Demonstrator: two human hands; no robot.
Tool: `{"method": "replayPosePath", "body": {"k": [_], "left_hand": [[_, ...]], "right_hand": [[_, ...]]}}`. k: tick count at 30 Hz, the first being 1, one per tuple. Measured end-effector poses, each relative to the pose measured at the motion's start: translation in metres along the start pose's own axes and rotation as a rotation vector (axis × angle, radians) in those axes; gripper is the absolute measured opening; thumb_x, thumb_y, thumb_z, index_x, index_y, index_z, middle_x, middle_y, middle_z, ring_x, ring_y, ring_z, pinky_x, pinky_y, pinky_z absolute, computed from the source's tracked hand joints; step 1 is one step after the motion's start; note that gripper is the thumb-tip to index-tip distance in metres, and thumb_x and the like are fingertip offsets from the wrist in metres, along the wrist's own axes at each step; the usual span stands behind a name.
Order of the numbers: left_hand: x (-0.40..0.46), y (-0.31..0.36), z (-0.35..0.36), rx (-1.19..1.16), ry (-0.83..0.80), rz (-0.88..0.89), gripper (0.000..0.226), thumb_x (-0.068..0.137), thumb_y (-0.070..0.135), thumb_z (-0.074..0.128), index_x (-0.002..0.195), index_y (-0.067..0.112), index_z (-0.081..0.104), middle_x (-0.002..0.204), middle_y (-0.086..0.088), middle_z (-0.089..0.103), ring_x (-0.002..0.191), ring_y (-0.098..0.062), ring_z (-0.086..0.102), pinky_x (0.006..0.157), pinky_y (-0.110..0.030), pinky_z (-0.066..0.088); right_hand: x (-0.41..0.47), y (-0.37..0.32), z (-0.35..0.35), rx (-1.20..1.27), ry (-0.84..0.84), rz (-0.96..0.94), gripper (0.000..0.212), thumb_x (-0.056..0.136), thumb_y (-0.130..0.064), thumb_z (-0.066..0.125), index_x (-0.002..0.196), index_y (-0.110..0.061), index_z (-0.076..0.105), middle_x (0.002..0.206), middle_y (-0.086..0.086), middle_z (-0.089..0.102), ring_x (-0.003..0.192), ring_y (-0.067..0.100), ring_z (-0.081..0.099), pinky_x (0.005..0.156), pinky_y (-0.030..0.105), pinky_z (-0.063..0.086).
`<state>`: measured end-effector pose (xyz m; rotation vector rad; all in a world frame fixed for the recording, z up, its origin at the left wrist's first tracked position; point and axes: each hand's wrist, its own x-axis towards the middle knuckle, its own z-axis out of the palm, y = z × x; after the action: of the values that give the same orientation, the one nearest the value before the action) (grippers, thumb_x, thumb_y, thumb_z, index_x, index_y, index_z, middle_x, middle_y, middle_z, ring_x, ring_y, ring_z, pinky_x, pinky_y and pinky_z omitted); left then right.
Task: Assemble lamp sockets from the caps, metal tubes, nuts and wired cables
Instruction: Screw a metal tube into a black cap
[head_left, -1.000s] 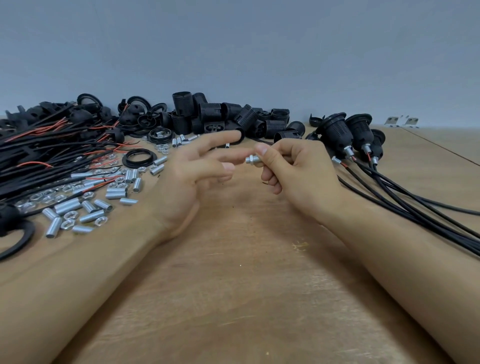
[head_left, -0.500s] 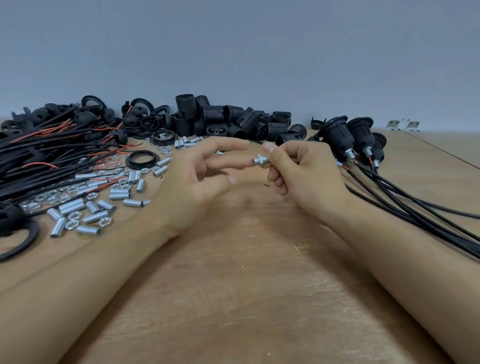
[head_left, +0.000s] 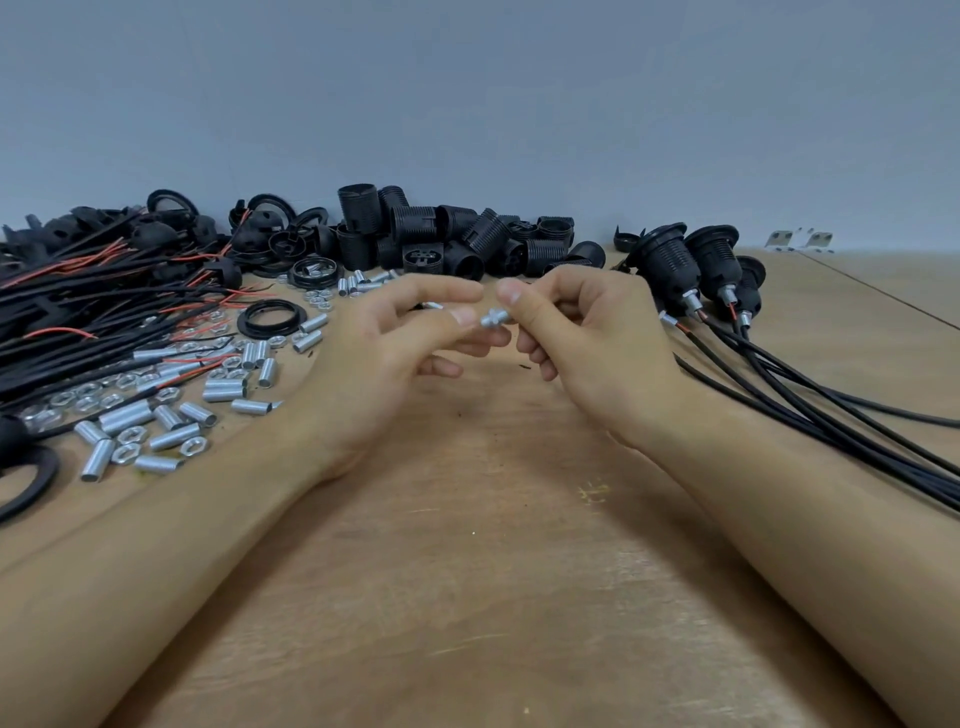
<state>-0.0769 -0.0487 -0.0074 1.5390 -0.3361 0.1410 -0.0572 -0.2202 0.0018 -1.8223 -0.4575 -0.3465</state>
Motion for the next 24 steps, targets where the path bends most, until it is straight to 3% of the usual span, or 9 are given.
{"method": "replayPosePath", "body": {"k": [9, 12, 14, 16, 18, 19, 21, 24], "left_hand": [[0.0, 0.004, -0.003, -0.073, 0.099, 0.062, 0.026, 0.082, 0.02, 0.058, 0.104, 0.011, 0.068, 0.089, -0.012, 0.077, 0.078, -0.018, 0.065, 0.068, -0.028, 0.047], [0.003, 0.006, -0.007, -0.108, 0.167, 0.146, 0.02, 0.084, 0.018, 0.056, 0.096, 0.015, 0.071, 0.072, -0.007, 0.073, 0.072, -0.019, 0.06, 0.064, -0.025, 0.045], [0.005, 0.001, -0.012, 0.131, 0.226, 0.216, 0.018, 0.085, 0.021, 0.058, 0.098, 0.02, 0.071, 0.077, 0.0, 0.074, 0.081, -0.017, 0.064, 0.069, -0.025, 0.048], [0.007, -0.01, -0.019, 0.654, 0.215, 0.261, 0.028, 0.087, 0.023, 0.063, 0.114, 0.024, 0.066, 0.106, 0.009, 0.072, 0.104, -0.01, 0.059, 0.087, -0.026, 0.048], [0.011, -0.02, -0.026, 1.096, 0.098, 0.206, 0.05, 0.089, 0.025, 0.064, 0.138, 0.02, 0.052, 0.142, 0.004, 0.053, 0.133, -0.015, 0.038, 0.112, -0.035, 0.033], [0.014, -0.024, -0.028, 1.202, 0.057, 0.149, 0.055, 0.091, 0.029, 0.063, 0.143, 0.018, 0.047, 0.152, 0.002, 0.042, 0.141, -0.02, 0.027, 0.118, -0.039, 0.025], [0.02, -0.028, -0.031, 1.291, 0.046, 0.121, 0.048, 0.093, 0.035, 0.06, 0.137, 0.016, 0.054, 0.153, 0.001, 0.041, 0.141, -0.025, 0.027, 0.118, -0.041, 0.024], [0.024, -0.025, -0.034, 1.212, 0.152, 0.184, 0.02, 0.09, 0.024, 0.068, 0.108, 0.016, 0.072, 0.126, 0.0, 0.059, 0.118, -0.024, 0.051, 0.097, -0.029, 0.036]], "right_hand": [[-0.001, -0.001, 0.002, -0.09, 0.035, -0.039, 0.03, 0.093, -0.031, 0.067, 0.063, -0.029, 0.062, 0.055, -0.004, 0.061, 0.05, 0.003, 0.054, 0.054, 0.025, 0.045], [0.0, 0.001, 0.001, -0.126, 0.052, -0.003, 0.03, 0.093, -0.032, 0.067, 0.064, -0.027, 0.062, 0.056, -0.003, 0.062, 0.053, 0.006, 0.055, 0.056, 0.028, 0.049], [0.001, 0.002, 0.0, -0.119, 0.066, 0.028, 0.031, 0.093, -0.033, 0.066, 0.064, -0.025, 0.062, 0.055, -0.004, 0.062, 0.053, 0.008, 0.055, 0.057, 0.033, 0.05], [0.0, 0.002, 0.001, -0.106, 0.071, 0.039, 0.032, 0.093, -0.035, 0.066, 0.062, -0.026, 0.062, 0.055, -0.005, 0.062, 0.053, 0.009, 0.055, 0.058, 0.037, 0.051], [0.0, 0.002, 0.001, -0.083, 0.07, 0.051, 0.03, 0.093, -0.036, 0.066, 0.064, -0.026, 0.063, 0.054, -0.006, 0.061, 0.053, 0.009, 0.055, 0.056, 0.034, 0.05], [0.0, 0.002, 0.001, -0.072, 0.071, 0.066, 0.029, 0.093, -0.035, 0.066, 0.067, -0.023, 0.064, 0.054, -0.007, 0.061, 0.052, 0.008, 0.055, 0.055, 0.03, 0.048], [0.0, 0.004, 0.0, -0.037, 0.068, 0.114, 0.025, 0.094, -0.032, 0.066, 0.073, -0.016, 0.067, 0.055, -0.007, 0.062, 0.05, 0.005, 0.055, 0.05, 0.022, 0.045], [0.001, 0.007, -0.003, 0.034, 0.04, 0.186, 0.02, 0.093, -0.024, 0.067, 0.079, -0.009, 0.07, 0.059, -0.004, 0.065, 0.052, 0.007, 0.057, 0.047, 0.021, 0.047]]}}
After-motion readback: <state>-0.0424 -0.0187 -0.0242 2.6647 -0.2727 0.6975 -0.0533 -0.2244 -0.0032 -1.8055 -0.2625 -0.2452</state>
